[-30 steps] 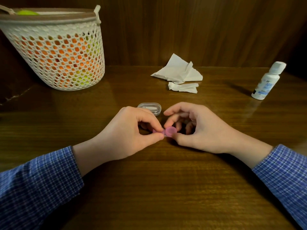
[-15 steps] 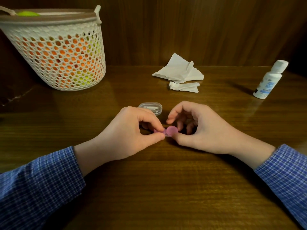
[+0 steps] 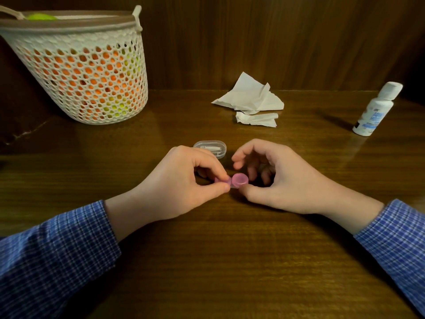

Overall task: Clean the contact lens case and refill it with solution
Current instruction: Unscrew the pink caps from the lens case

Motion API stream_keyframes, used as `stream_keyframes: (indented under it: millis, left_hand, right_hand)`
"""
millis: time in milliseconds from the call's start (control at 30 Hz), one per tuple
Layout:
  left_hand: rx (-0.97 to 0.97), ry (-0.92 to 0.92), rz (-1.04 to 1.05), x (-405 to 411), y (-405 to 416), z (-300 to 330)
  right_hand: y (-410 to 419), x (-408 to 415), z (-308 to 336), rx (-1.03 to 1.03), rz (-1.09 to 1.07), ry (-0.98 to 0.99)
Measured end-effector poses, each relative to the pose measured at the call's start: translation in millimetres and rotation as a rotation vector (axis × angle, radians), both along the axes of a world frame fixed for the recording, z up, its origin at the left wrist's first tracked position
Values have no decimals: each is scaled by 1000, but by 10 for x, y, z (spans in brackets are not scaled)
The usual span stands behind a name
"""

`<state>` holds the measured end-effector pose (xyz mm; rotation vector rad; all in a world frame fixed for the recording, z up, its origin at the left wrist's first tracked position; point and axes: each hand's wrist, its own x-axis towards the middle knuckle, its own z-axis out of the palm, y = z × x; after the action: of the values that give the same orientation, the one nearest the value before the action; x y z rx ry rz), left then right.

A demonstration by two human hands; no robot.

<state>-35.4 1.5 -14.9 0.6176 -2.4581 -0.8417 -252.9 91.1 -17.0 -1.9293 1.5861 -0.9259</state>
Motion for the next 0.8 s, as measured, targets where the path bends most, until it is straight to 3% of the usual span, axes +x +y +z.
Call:
stream_keyframes:
  millis: [567, 800]
  left_hand:
    - [-3, 1, -1, -3, -20, -15]
    - [-4, 2, -7, -4, -25, -21]
  right_hand:
    - [3, 54, -10, -54, -42, 67]
    - [19, 48, 7, -9, -21, -13]
